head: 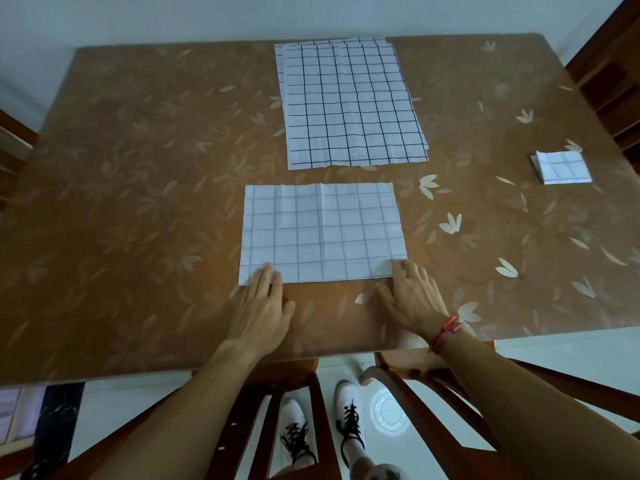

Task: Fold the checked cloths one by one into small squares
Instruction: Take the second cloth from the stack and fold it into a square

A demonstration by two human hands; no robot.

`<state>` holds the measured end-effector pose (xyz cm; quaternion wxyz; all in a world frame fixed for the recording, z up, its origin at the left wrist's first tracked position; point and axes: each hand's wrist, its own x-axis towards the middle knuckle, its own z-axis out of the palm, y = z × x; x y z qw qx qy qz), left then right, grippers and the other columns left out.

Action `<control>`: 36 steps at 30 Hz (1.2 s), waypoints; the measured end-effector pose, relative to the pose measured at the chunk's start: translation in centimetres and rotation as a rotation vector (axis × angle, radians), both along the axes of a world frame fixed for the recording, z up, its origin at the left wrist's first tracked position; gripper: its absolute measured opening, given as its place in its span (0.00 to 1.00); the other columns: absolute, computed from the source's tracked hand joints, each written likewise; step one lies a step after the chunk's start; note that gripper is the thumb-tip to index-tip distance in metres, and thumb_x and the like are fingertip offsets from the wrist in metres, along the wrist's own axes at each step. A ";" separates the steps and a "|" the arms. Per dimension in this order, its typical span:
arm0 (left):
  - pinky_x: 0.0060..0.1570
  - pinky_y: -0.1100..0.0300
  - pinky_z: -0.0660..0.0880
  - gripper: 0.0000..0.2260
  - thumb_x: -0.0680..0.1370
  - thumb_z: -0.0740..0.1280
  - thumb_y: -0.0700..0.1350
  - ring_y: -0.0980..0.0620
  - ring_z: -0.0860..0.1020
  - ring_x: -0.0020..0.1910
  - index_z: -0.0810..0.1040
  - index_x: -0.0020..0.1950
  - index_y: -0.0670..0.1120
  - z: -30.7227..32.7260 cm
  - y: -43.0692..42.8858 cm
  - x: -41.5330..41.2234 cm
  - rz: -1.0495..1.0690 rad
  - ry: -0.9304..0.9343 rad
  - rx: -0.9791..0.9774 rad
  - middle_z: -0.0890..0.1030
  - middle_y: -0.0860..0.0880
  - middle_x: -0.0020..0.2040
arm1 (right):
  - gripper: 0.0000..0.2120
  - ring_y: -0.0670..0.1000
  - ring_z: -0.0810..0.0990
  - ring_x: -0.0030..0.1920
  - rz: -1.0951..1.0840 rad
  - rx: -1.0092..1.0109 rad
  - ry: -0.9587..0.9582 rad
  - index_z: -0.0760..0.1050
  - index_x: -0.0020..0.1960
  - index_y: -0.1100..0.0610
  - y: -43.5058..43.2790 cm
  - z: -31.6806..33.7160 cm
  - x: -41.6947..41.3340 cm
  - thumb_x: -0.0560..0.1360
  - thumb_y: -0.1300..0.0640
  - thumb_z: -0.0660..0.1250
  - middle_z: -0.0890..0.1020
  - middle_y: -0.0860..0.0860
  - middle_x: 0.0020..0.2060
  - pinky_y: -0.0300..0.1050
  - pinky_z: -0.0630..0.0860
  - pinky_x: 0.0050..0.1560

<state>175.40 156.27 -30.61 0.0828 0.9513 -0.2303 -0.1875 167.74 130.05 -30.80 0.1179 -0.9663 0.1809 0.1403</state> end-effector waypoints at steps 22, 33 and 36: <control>0.75 0.47 0.47 0.26 0.83 0.53 0.55 0.48 0.43 0.78 0.51 0.79 0.49 -2.3 -6.3 1.3 -0.188 0.022 0.040 0.46 0.49 0.80 | 0.15 0.59 0.84 0.38 -0.750 0.578 -0.015 0.81 0.41 0.61 -4.7 1.8 6.0 0.69 0.50 0.63 0.85 0.57 0.36 0.55 0.83 0.44; 0.75 0.47 0.47 0.26 0.83 0.53 0.55 0.48 0.43 0.78 0.52 0.79 0.49 -2.4 -6.4 1.3 -0.177 0.015 0.031 0.46 0.49 0.80 | 0.13 0.57 0.84 0.38 -0.846 0.563 -0.045 0.79 0.38 0.59 -4.4 2.1 6.1 0.68 0.49 0.64 0.84 0.54 0.34 0.55 0.83 0.44; 0.75 0.48 0.47 0.26 0.83 0.53 0.55 0.48 0.43 0.78 0.51 0.79 0.49 -2.3 -6.4 1.2 -0.179 0.016 0.030 0.46 0.49 0.80 | 0.11 0.56 0.85 0.38 -0.864 0.611 -0.026 0.78 0.38 0.58 -4.1 2.1 6.2 0.68 0.50 0.64 0.85 0.53 0.32 0.55 0.83 0.43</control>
